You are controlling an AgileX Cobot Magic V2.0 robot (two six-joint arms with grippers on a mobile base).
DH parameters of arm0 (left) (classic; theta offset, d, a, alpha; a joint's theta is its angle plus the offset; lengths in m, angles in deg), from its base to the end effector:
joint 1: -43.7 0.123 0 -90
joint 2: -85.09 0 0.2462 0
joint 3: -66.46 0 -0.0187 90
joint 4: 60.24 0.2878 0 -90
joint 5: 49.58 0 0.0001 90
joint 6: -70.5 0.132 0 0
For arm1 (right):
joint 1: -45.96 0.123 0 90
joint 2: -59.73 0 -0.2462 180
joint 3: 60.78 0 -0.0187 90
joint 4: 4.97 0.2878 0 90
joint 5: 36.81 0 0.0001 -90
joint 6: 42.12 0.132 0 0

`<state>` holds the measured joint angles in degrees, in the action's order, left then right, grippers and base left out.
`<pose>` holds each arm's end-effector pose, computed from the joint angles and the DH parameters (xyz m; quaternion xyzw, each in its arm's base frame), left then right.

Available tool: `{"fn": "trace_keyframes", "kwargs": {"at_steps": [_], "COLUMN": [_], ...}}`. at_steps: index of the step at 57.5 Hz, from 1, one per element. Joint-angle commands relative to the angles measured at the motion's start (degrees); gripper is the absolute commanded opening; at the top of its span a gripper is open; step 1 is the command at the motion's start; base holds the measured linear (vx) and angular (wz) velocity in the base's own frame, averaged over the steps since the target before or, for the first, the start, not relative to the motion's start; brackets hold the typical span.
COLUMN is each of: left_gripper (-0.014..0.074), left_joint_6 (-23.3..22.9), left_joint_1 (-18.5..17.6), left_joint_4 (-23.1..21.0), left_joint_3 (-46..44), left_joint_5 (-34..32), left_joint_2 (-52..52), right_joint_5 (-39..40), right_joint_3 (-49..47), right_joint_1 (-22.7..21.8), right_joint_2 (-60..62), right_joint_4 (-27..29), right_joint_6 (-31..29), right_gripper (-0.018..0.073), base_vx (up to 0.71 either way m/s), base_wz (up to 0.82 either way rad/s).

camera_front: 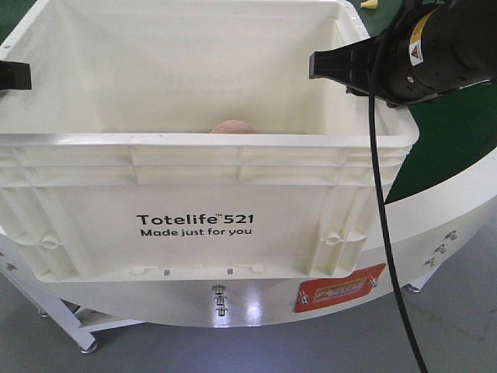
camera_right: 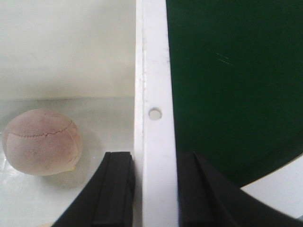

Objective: Place moving items into box and shelve
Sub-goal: 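Hold the tote with both grippers while the base turns away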

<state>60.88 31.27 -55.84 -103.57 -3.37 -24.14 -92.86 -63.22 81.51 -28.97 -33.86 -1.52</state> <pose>0.2998 -0.0586 0.3411 0.0333 0.8935 -0.0494 0.4450 0.3238 0.1663 0.3157 -0.0246 0.9185 0.0033 0.3948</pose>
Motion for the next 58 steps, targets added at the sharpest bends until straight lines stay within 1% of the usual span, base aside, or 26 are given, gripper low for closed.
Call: {"fn": "trace_keyframes", "kwargs": {"at_steps": [1,43,58], "left_gripper": [0.0129,0.0129,0.0129], "left_joint_6": [1.76,1.76,1.76], "left_joint_1": [-0.51,-0.51,-0.51], "left_joint_4": [-1.22,-1.22,-1.22], "left_joint_3": [-2.54,-2.54,-2.54], "left_joint_5": [-8.37,-8.37,-8.37], "left_joint_2": [-1.77,-1.77,-1.77], "right_joint_5": [6.17,6.17,6.17], "right_joint_3": [-2.64,-2.64,-2.64], "right_joint_1": [-0.05,-0.05,-0.05], "right_joint_2": [2.24,2.24,2.24], "right_joint_4": [-5.77,-5.77,-5.77], "right_joint_6": [0.03,0.03,0.03], "right_gripper": [0.0127,0.0127,0.0127], "base_vx": [0.00,0.00,-0.02], "base_wz": [0.00,0.00,0.09]}}
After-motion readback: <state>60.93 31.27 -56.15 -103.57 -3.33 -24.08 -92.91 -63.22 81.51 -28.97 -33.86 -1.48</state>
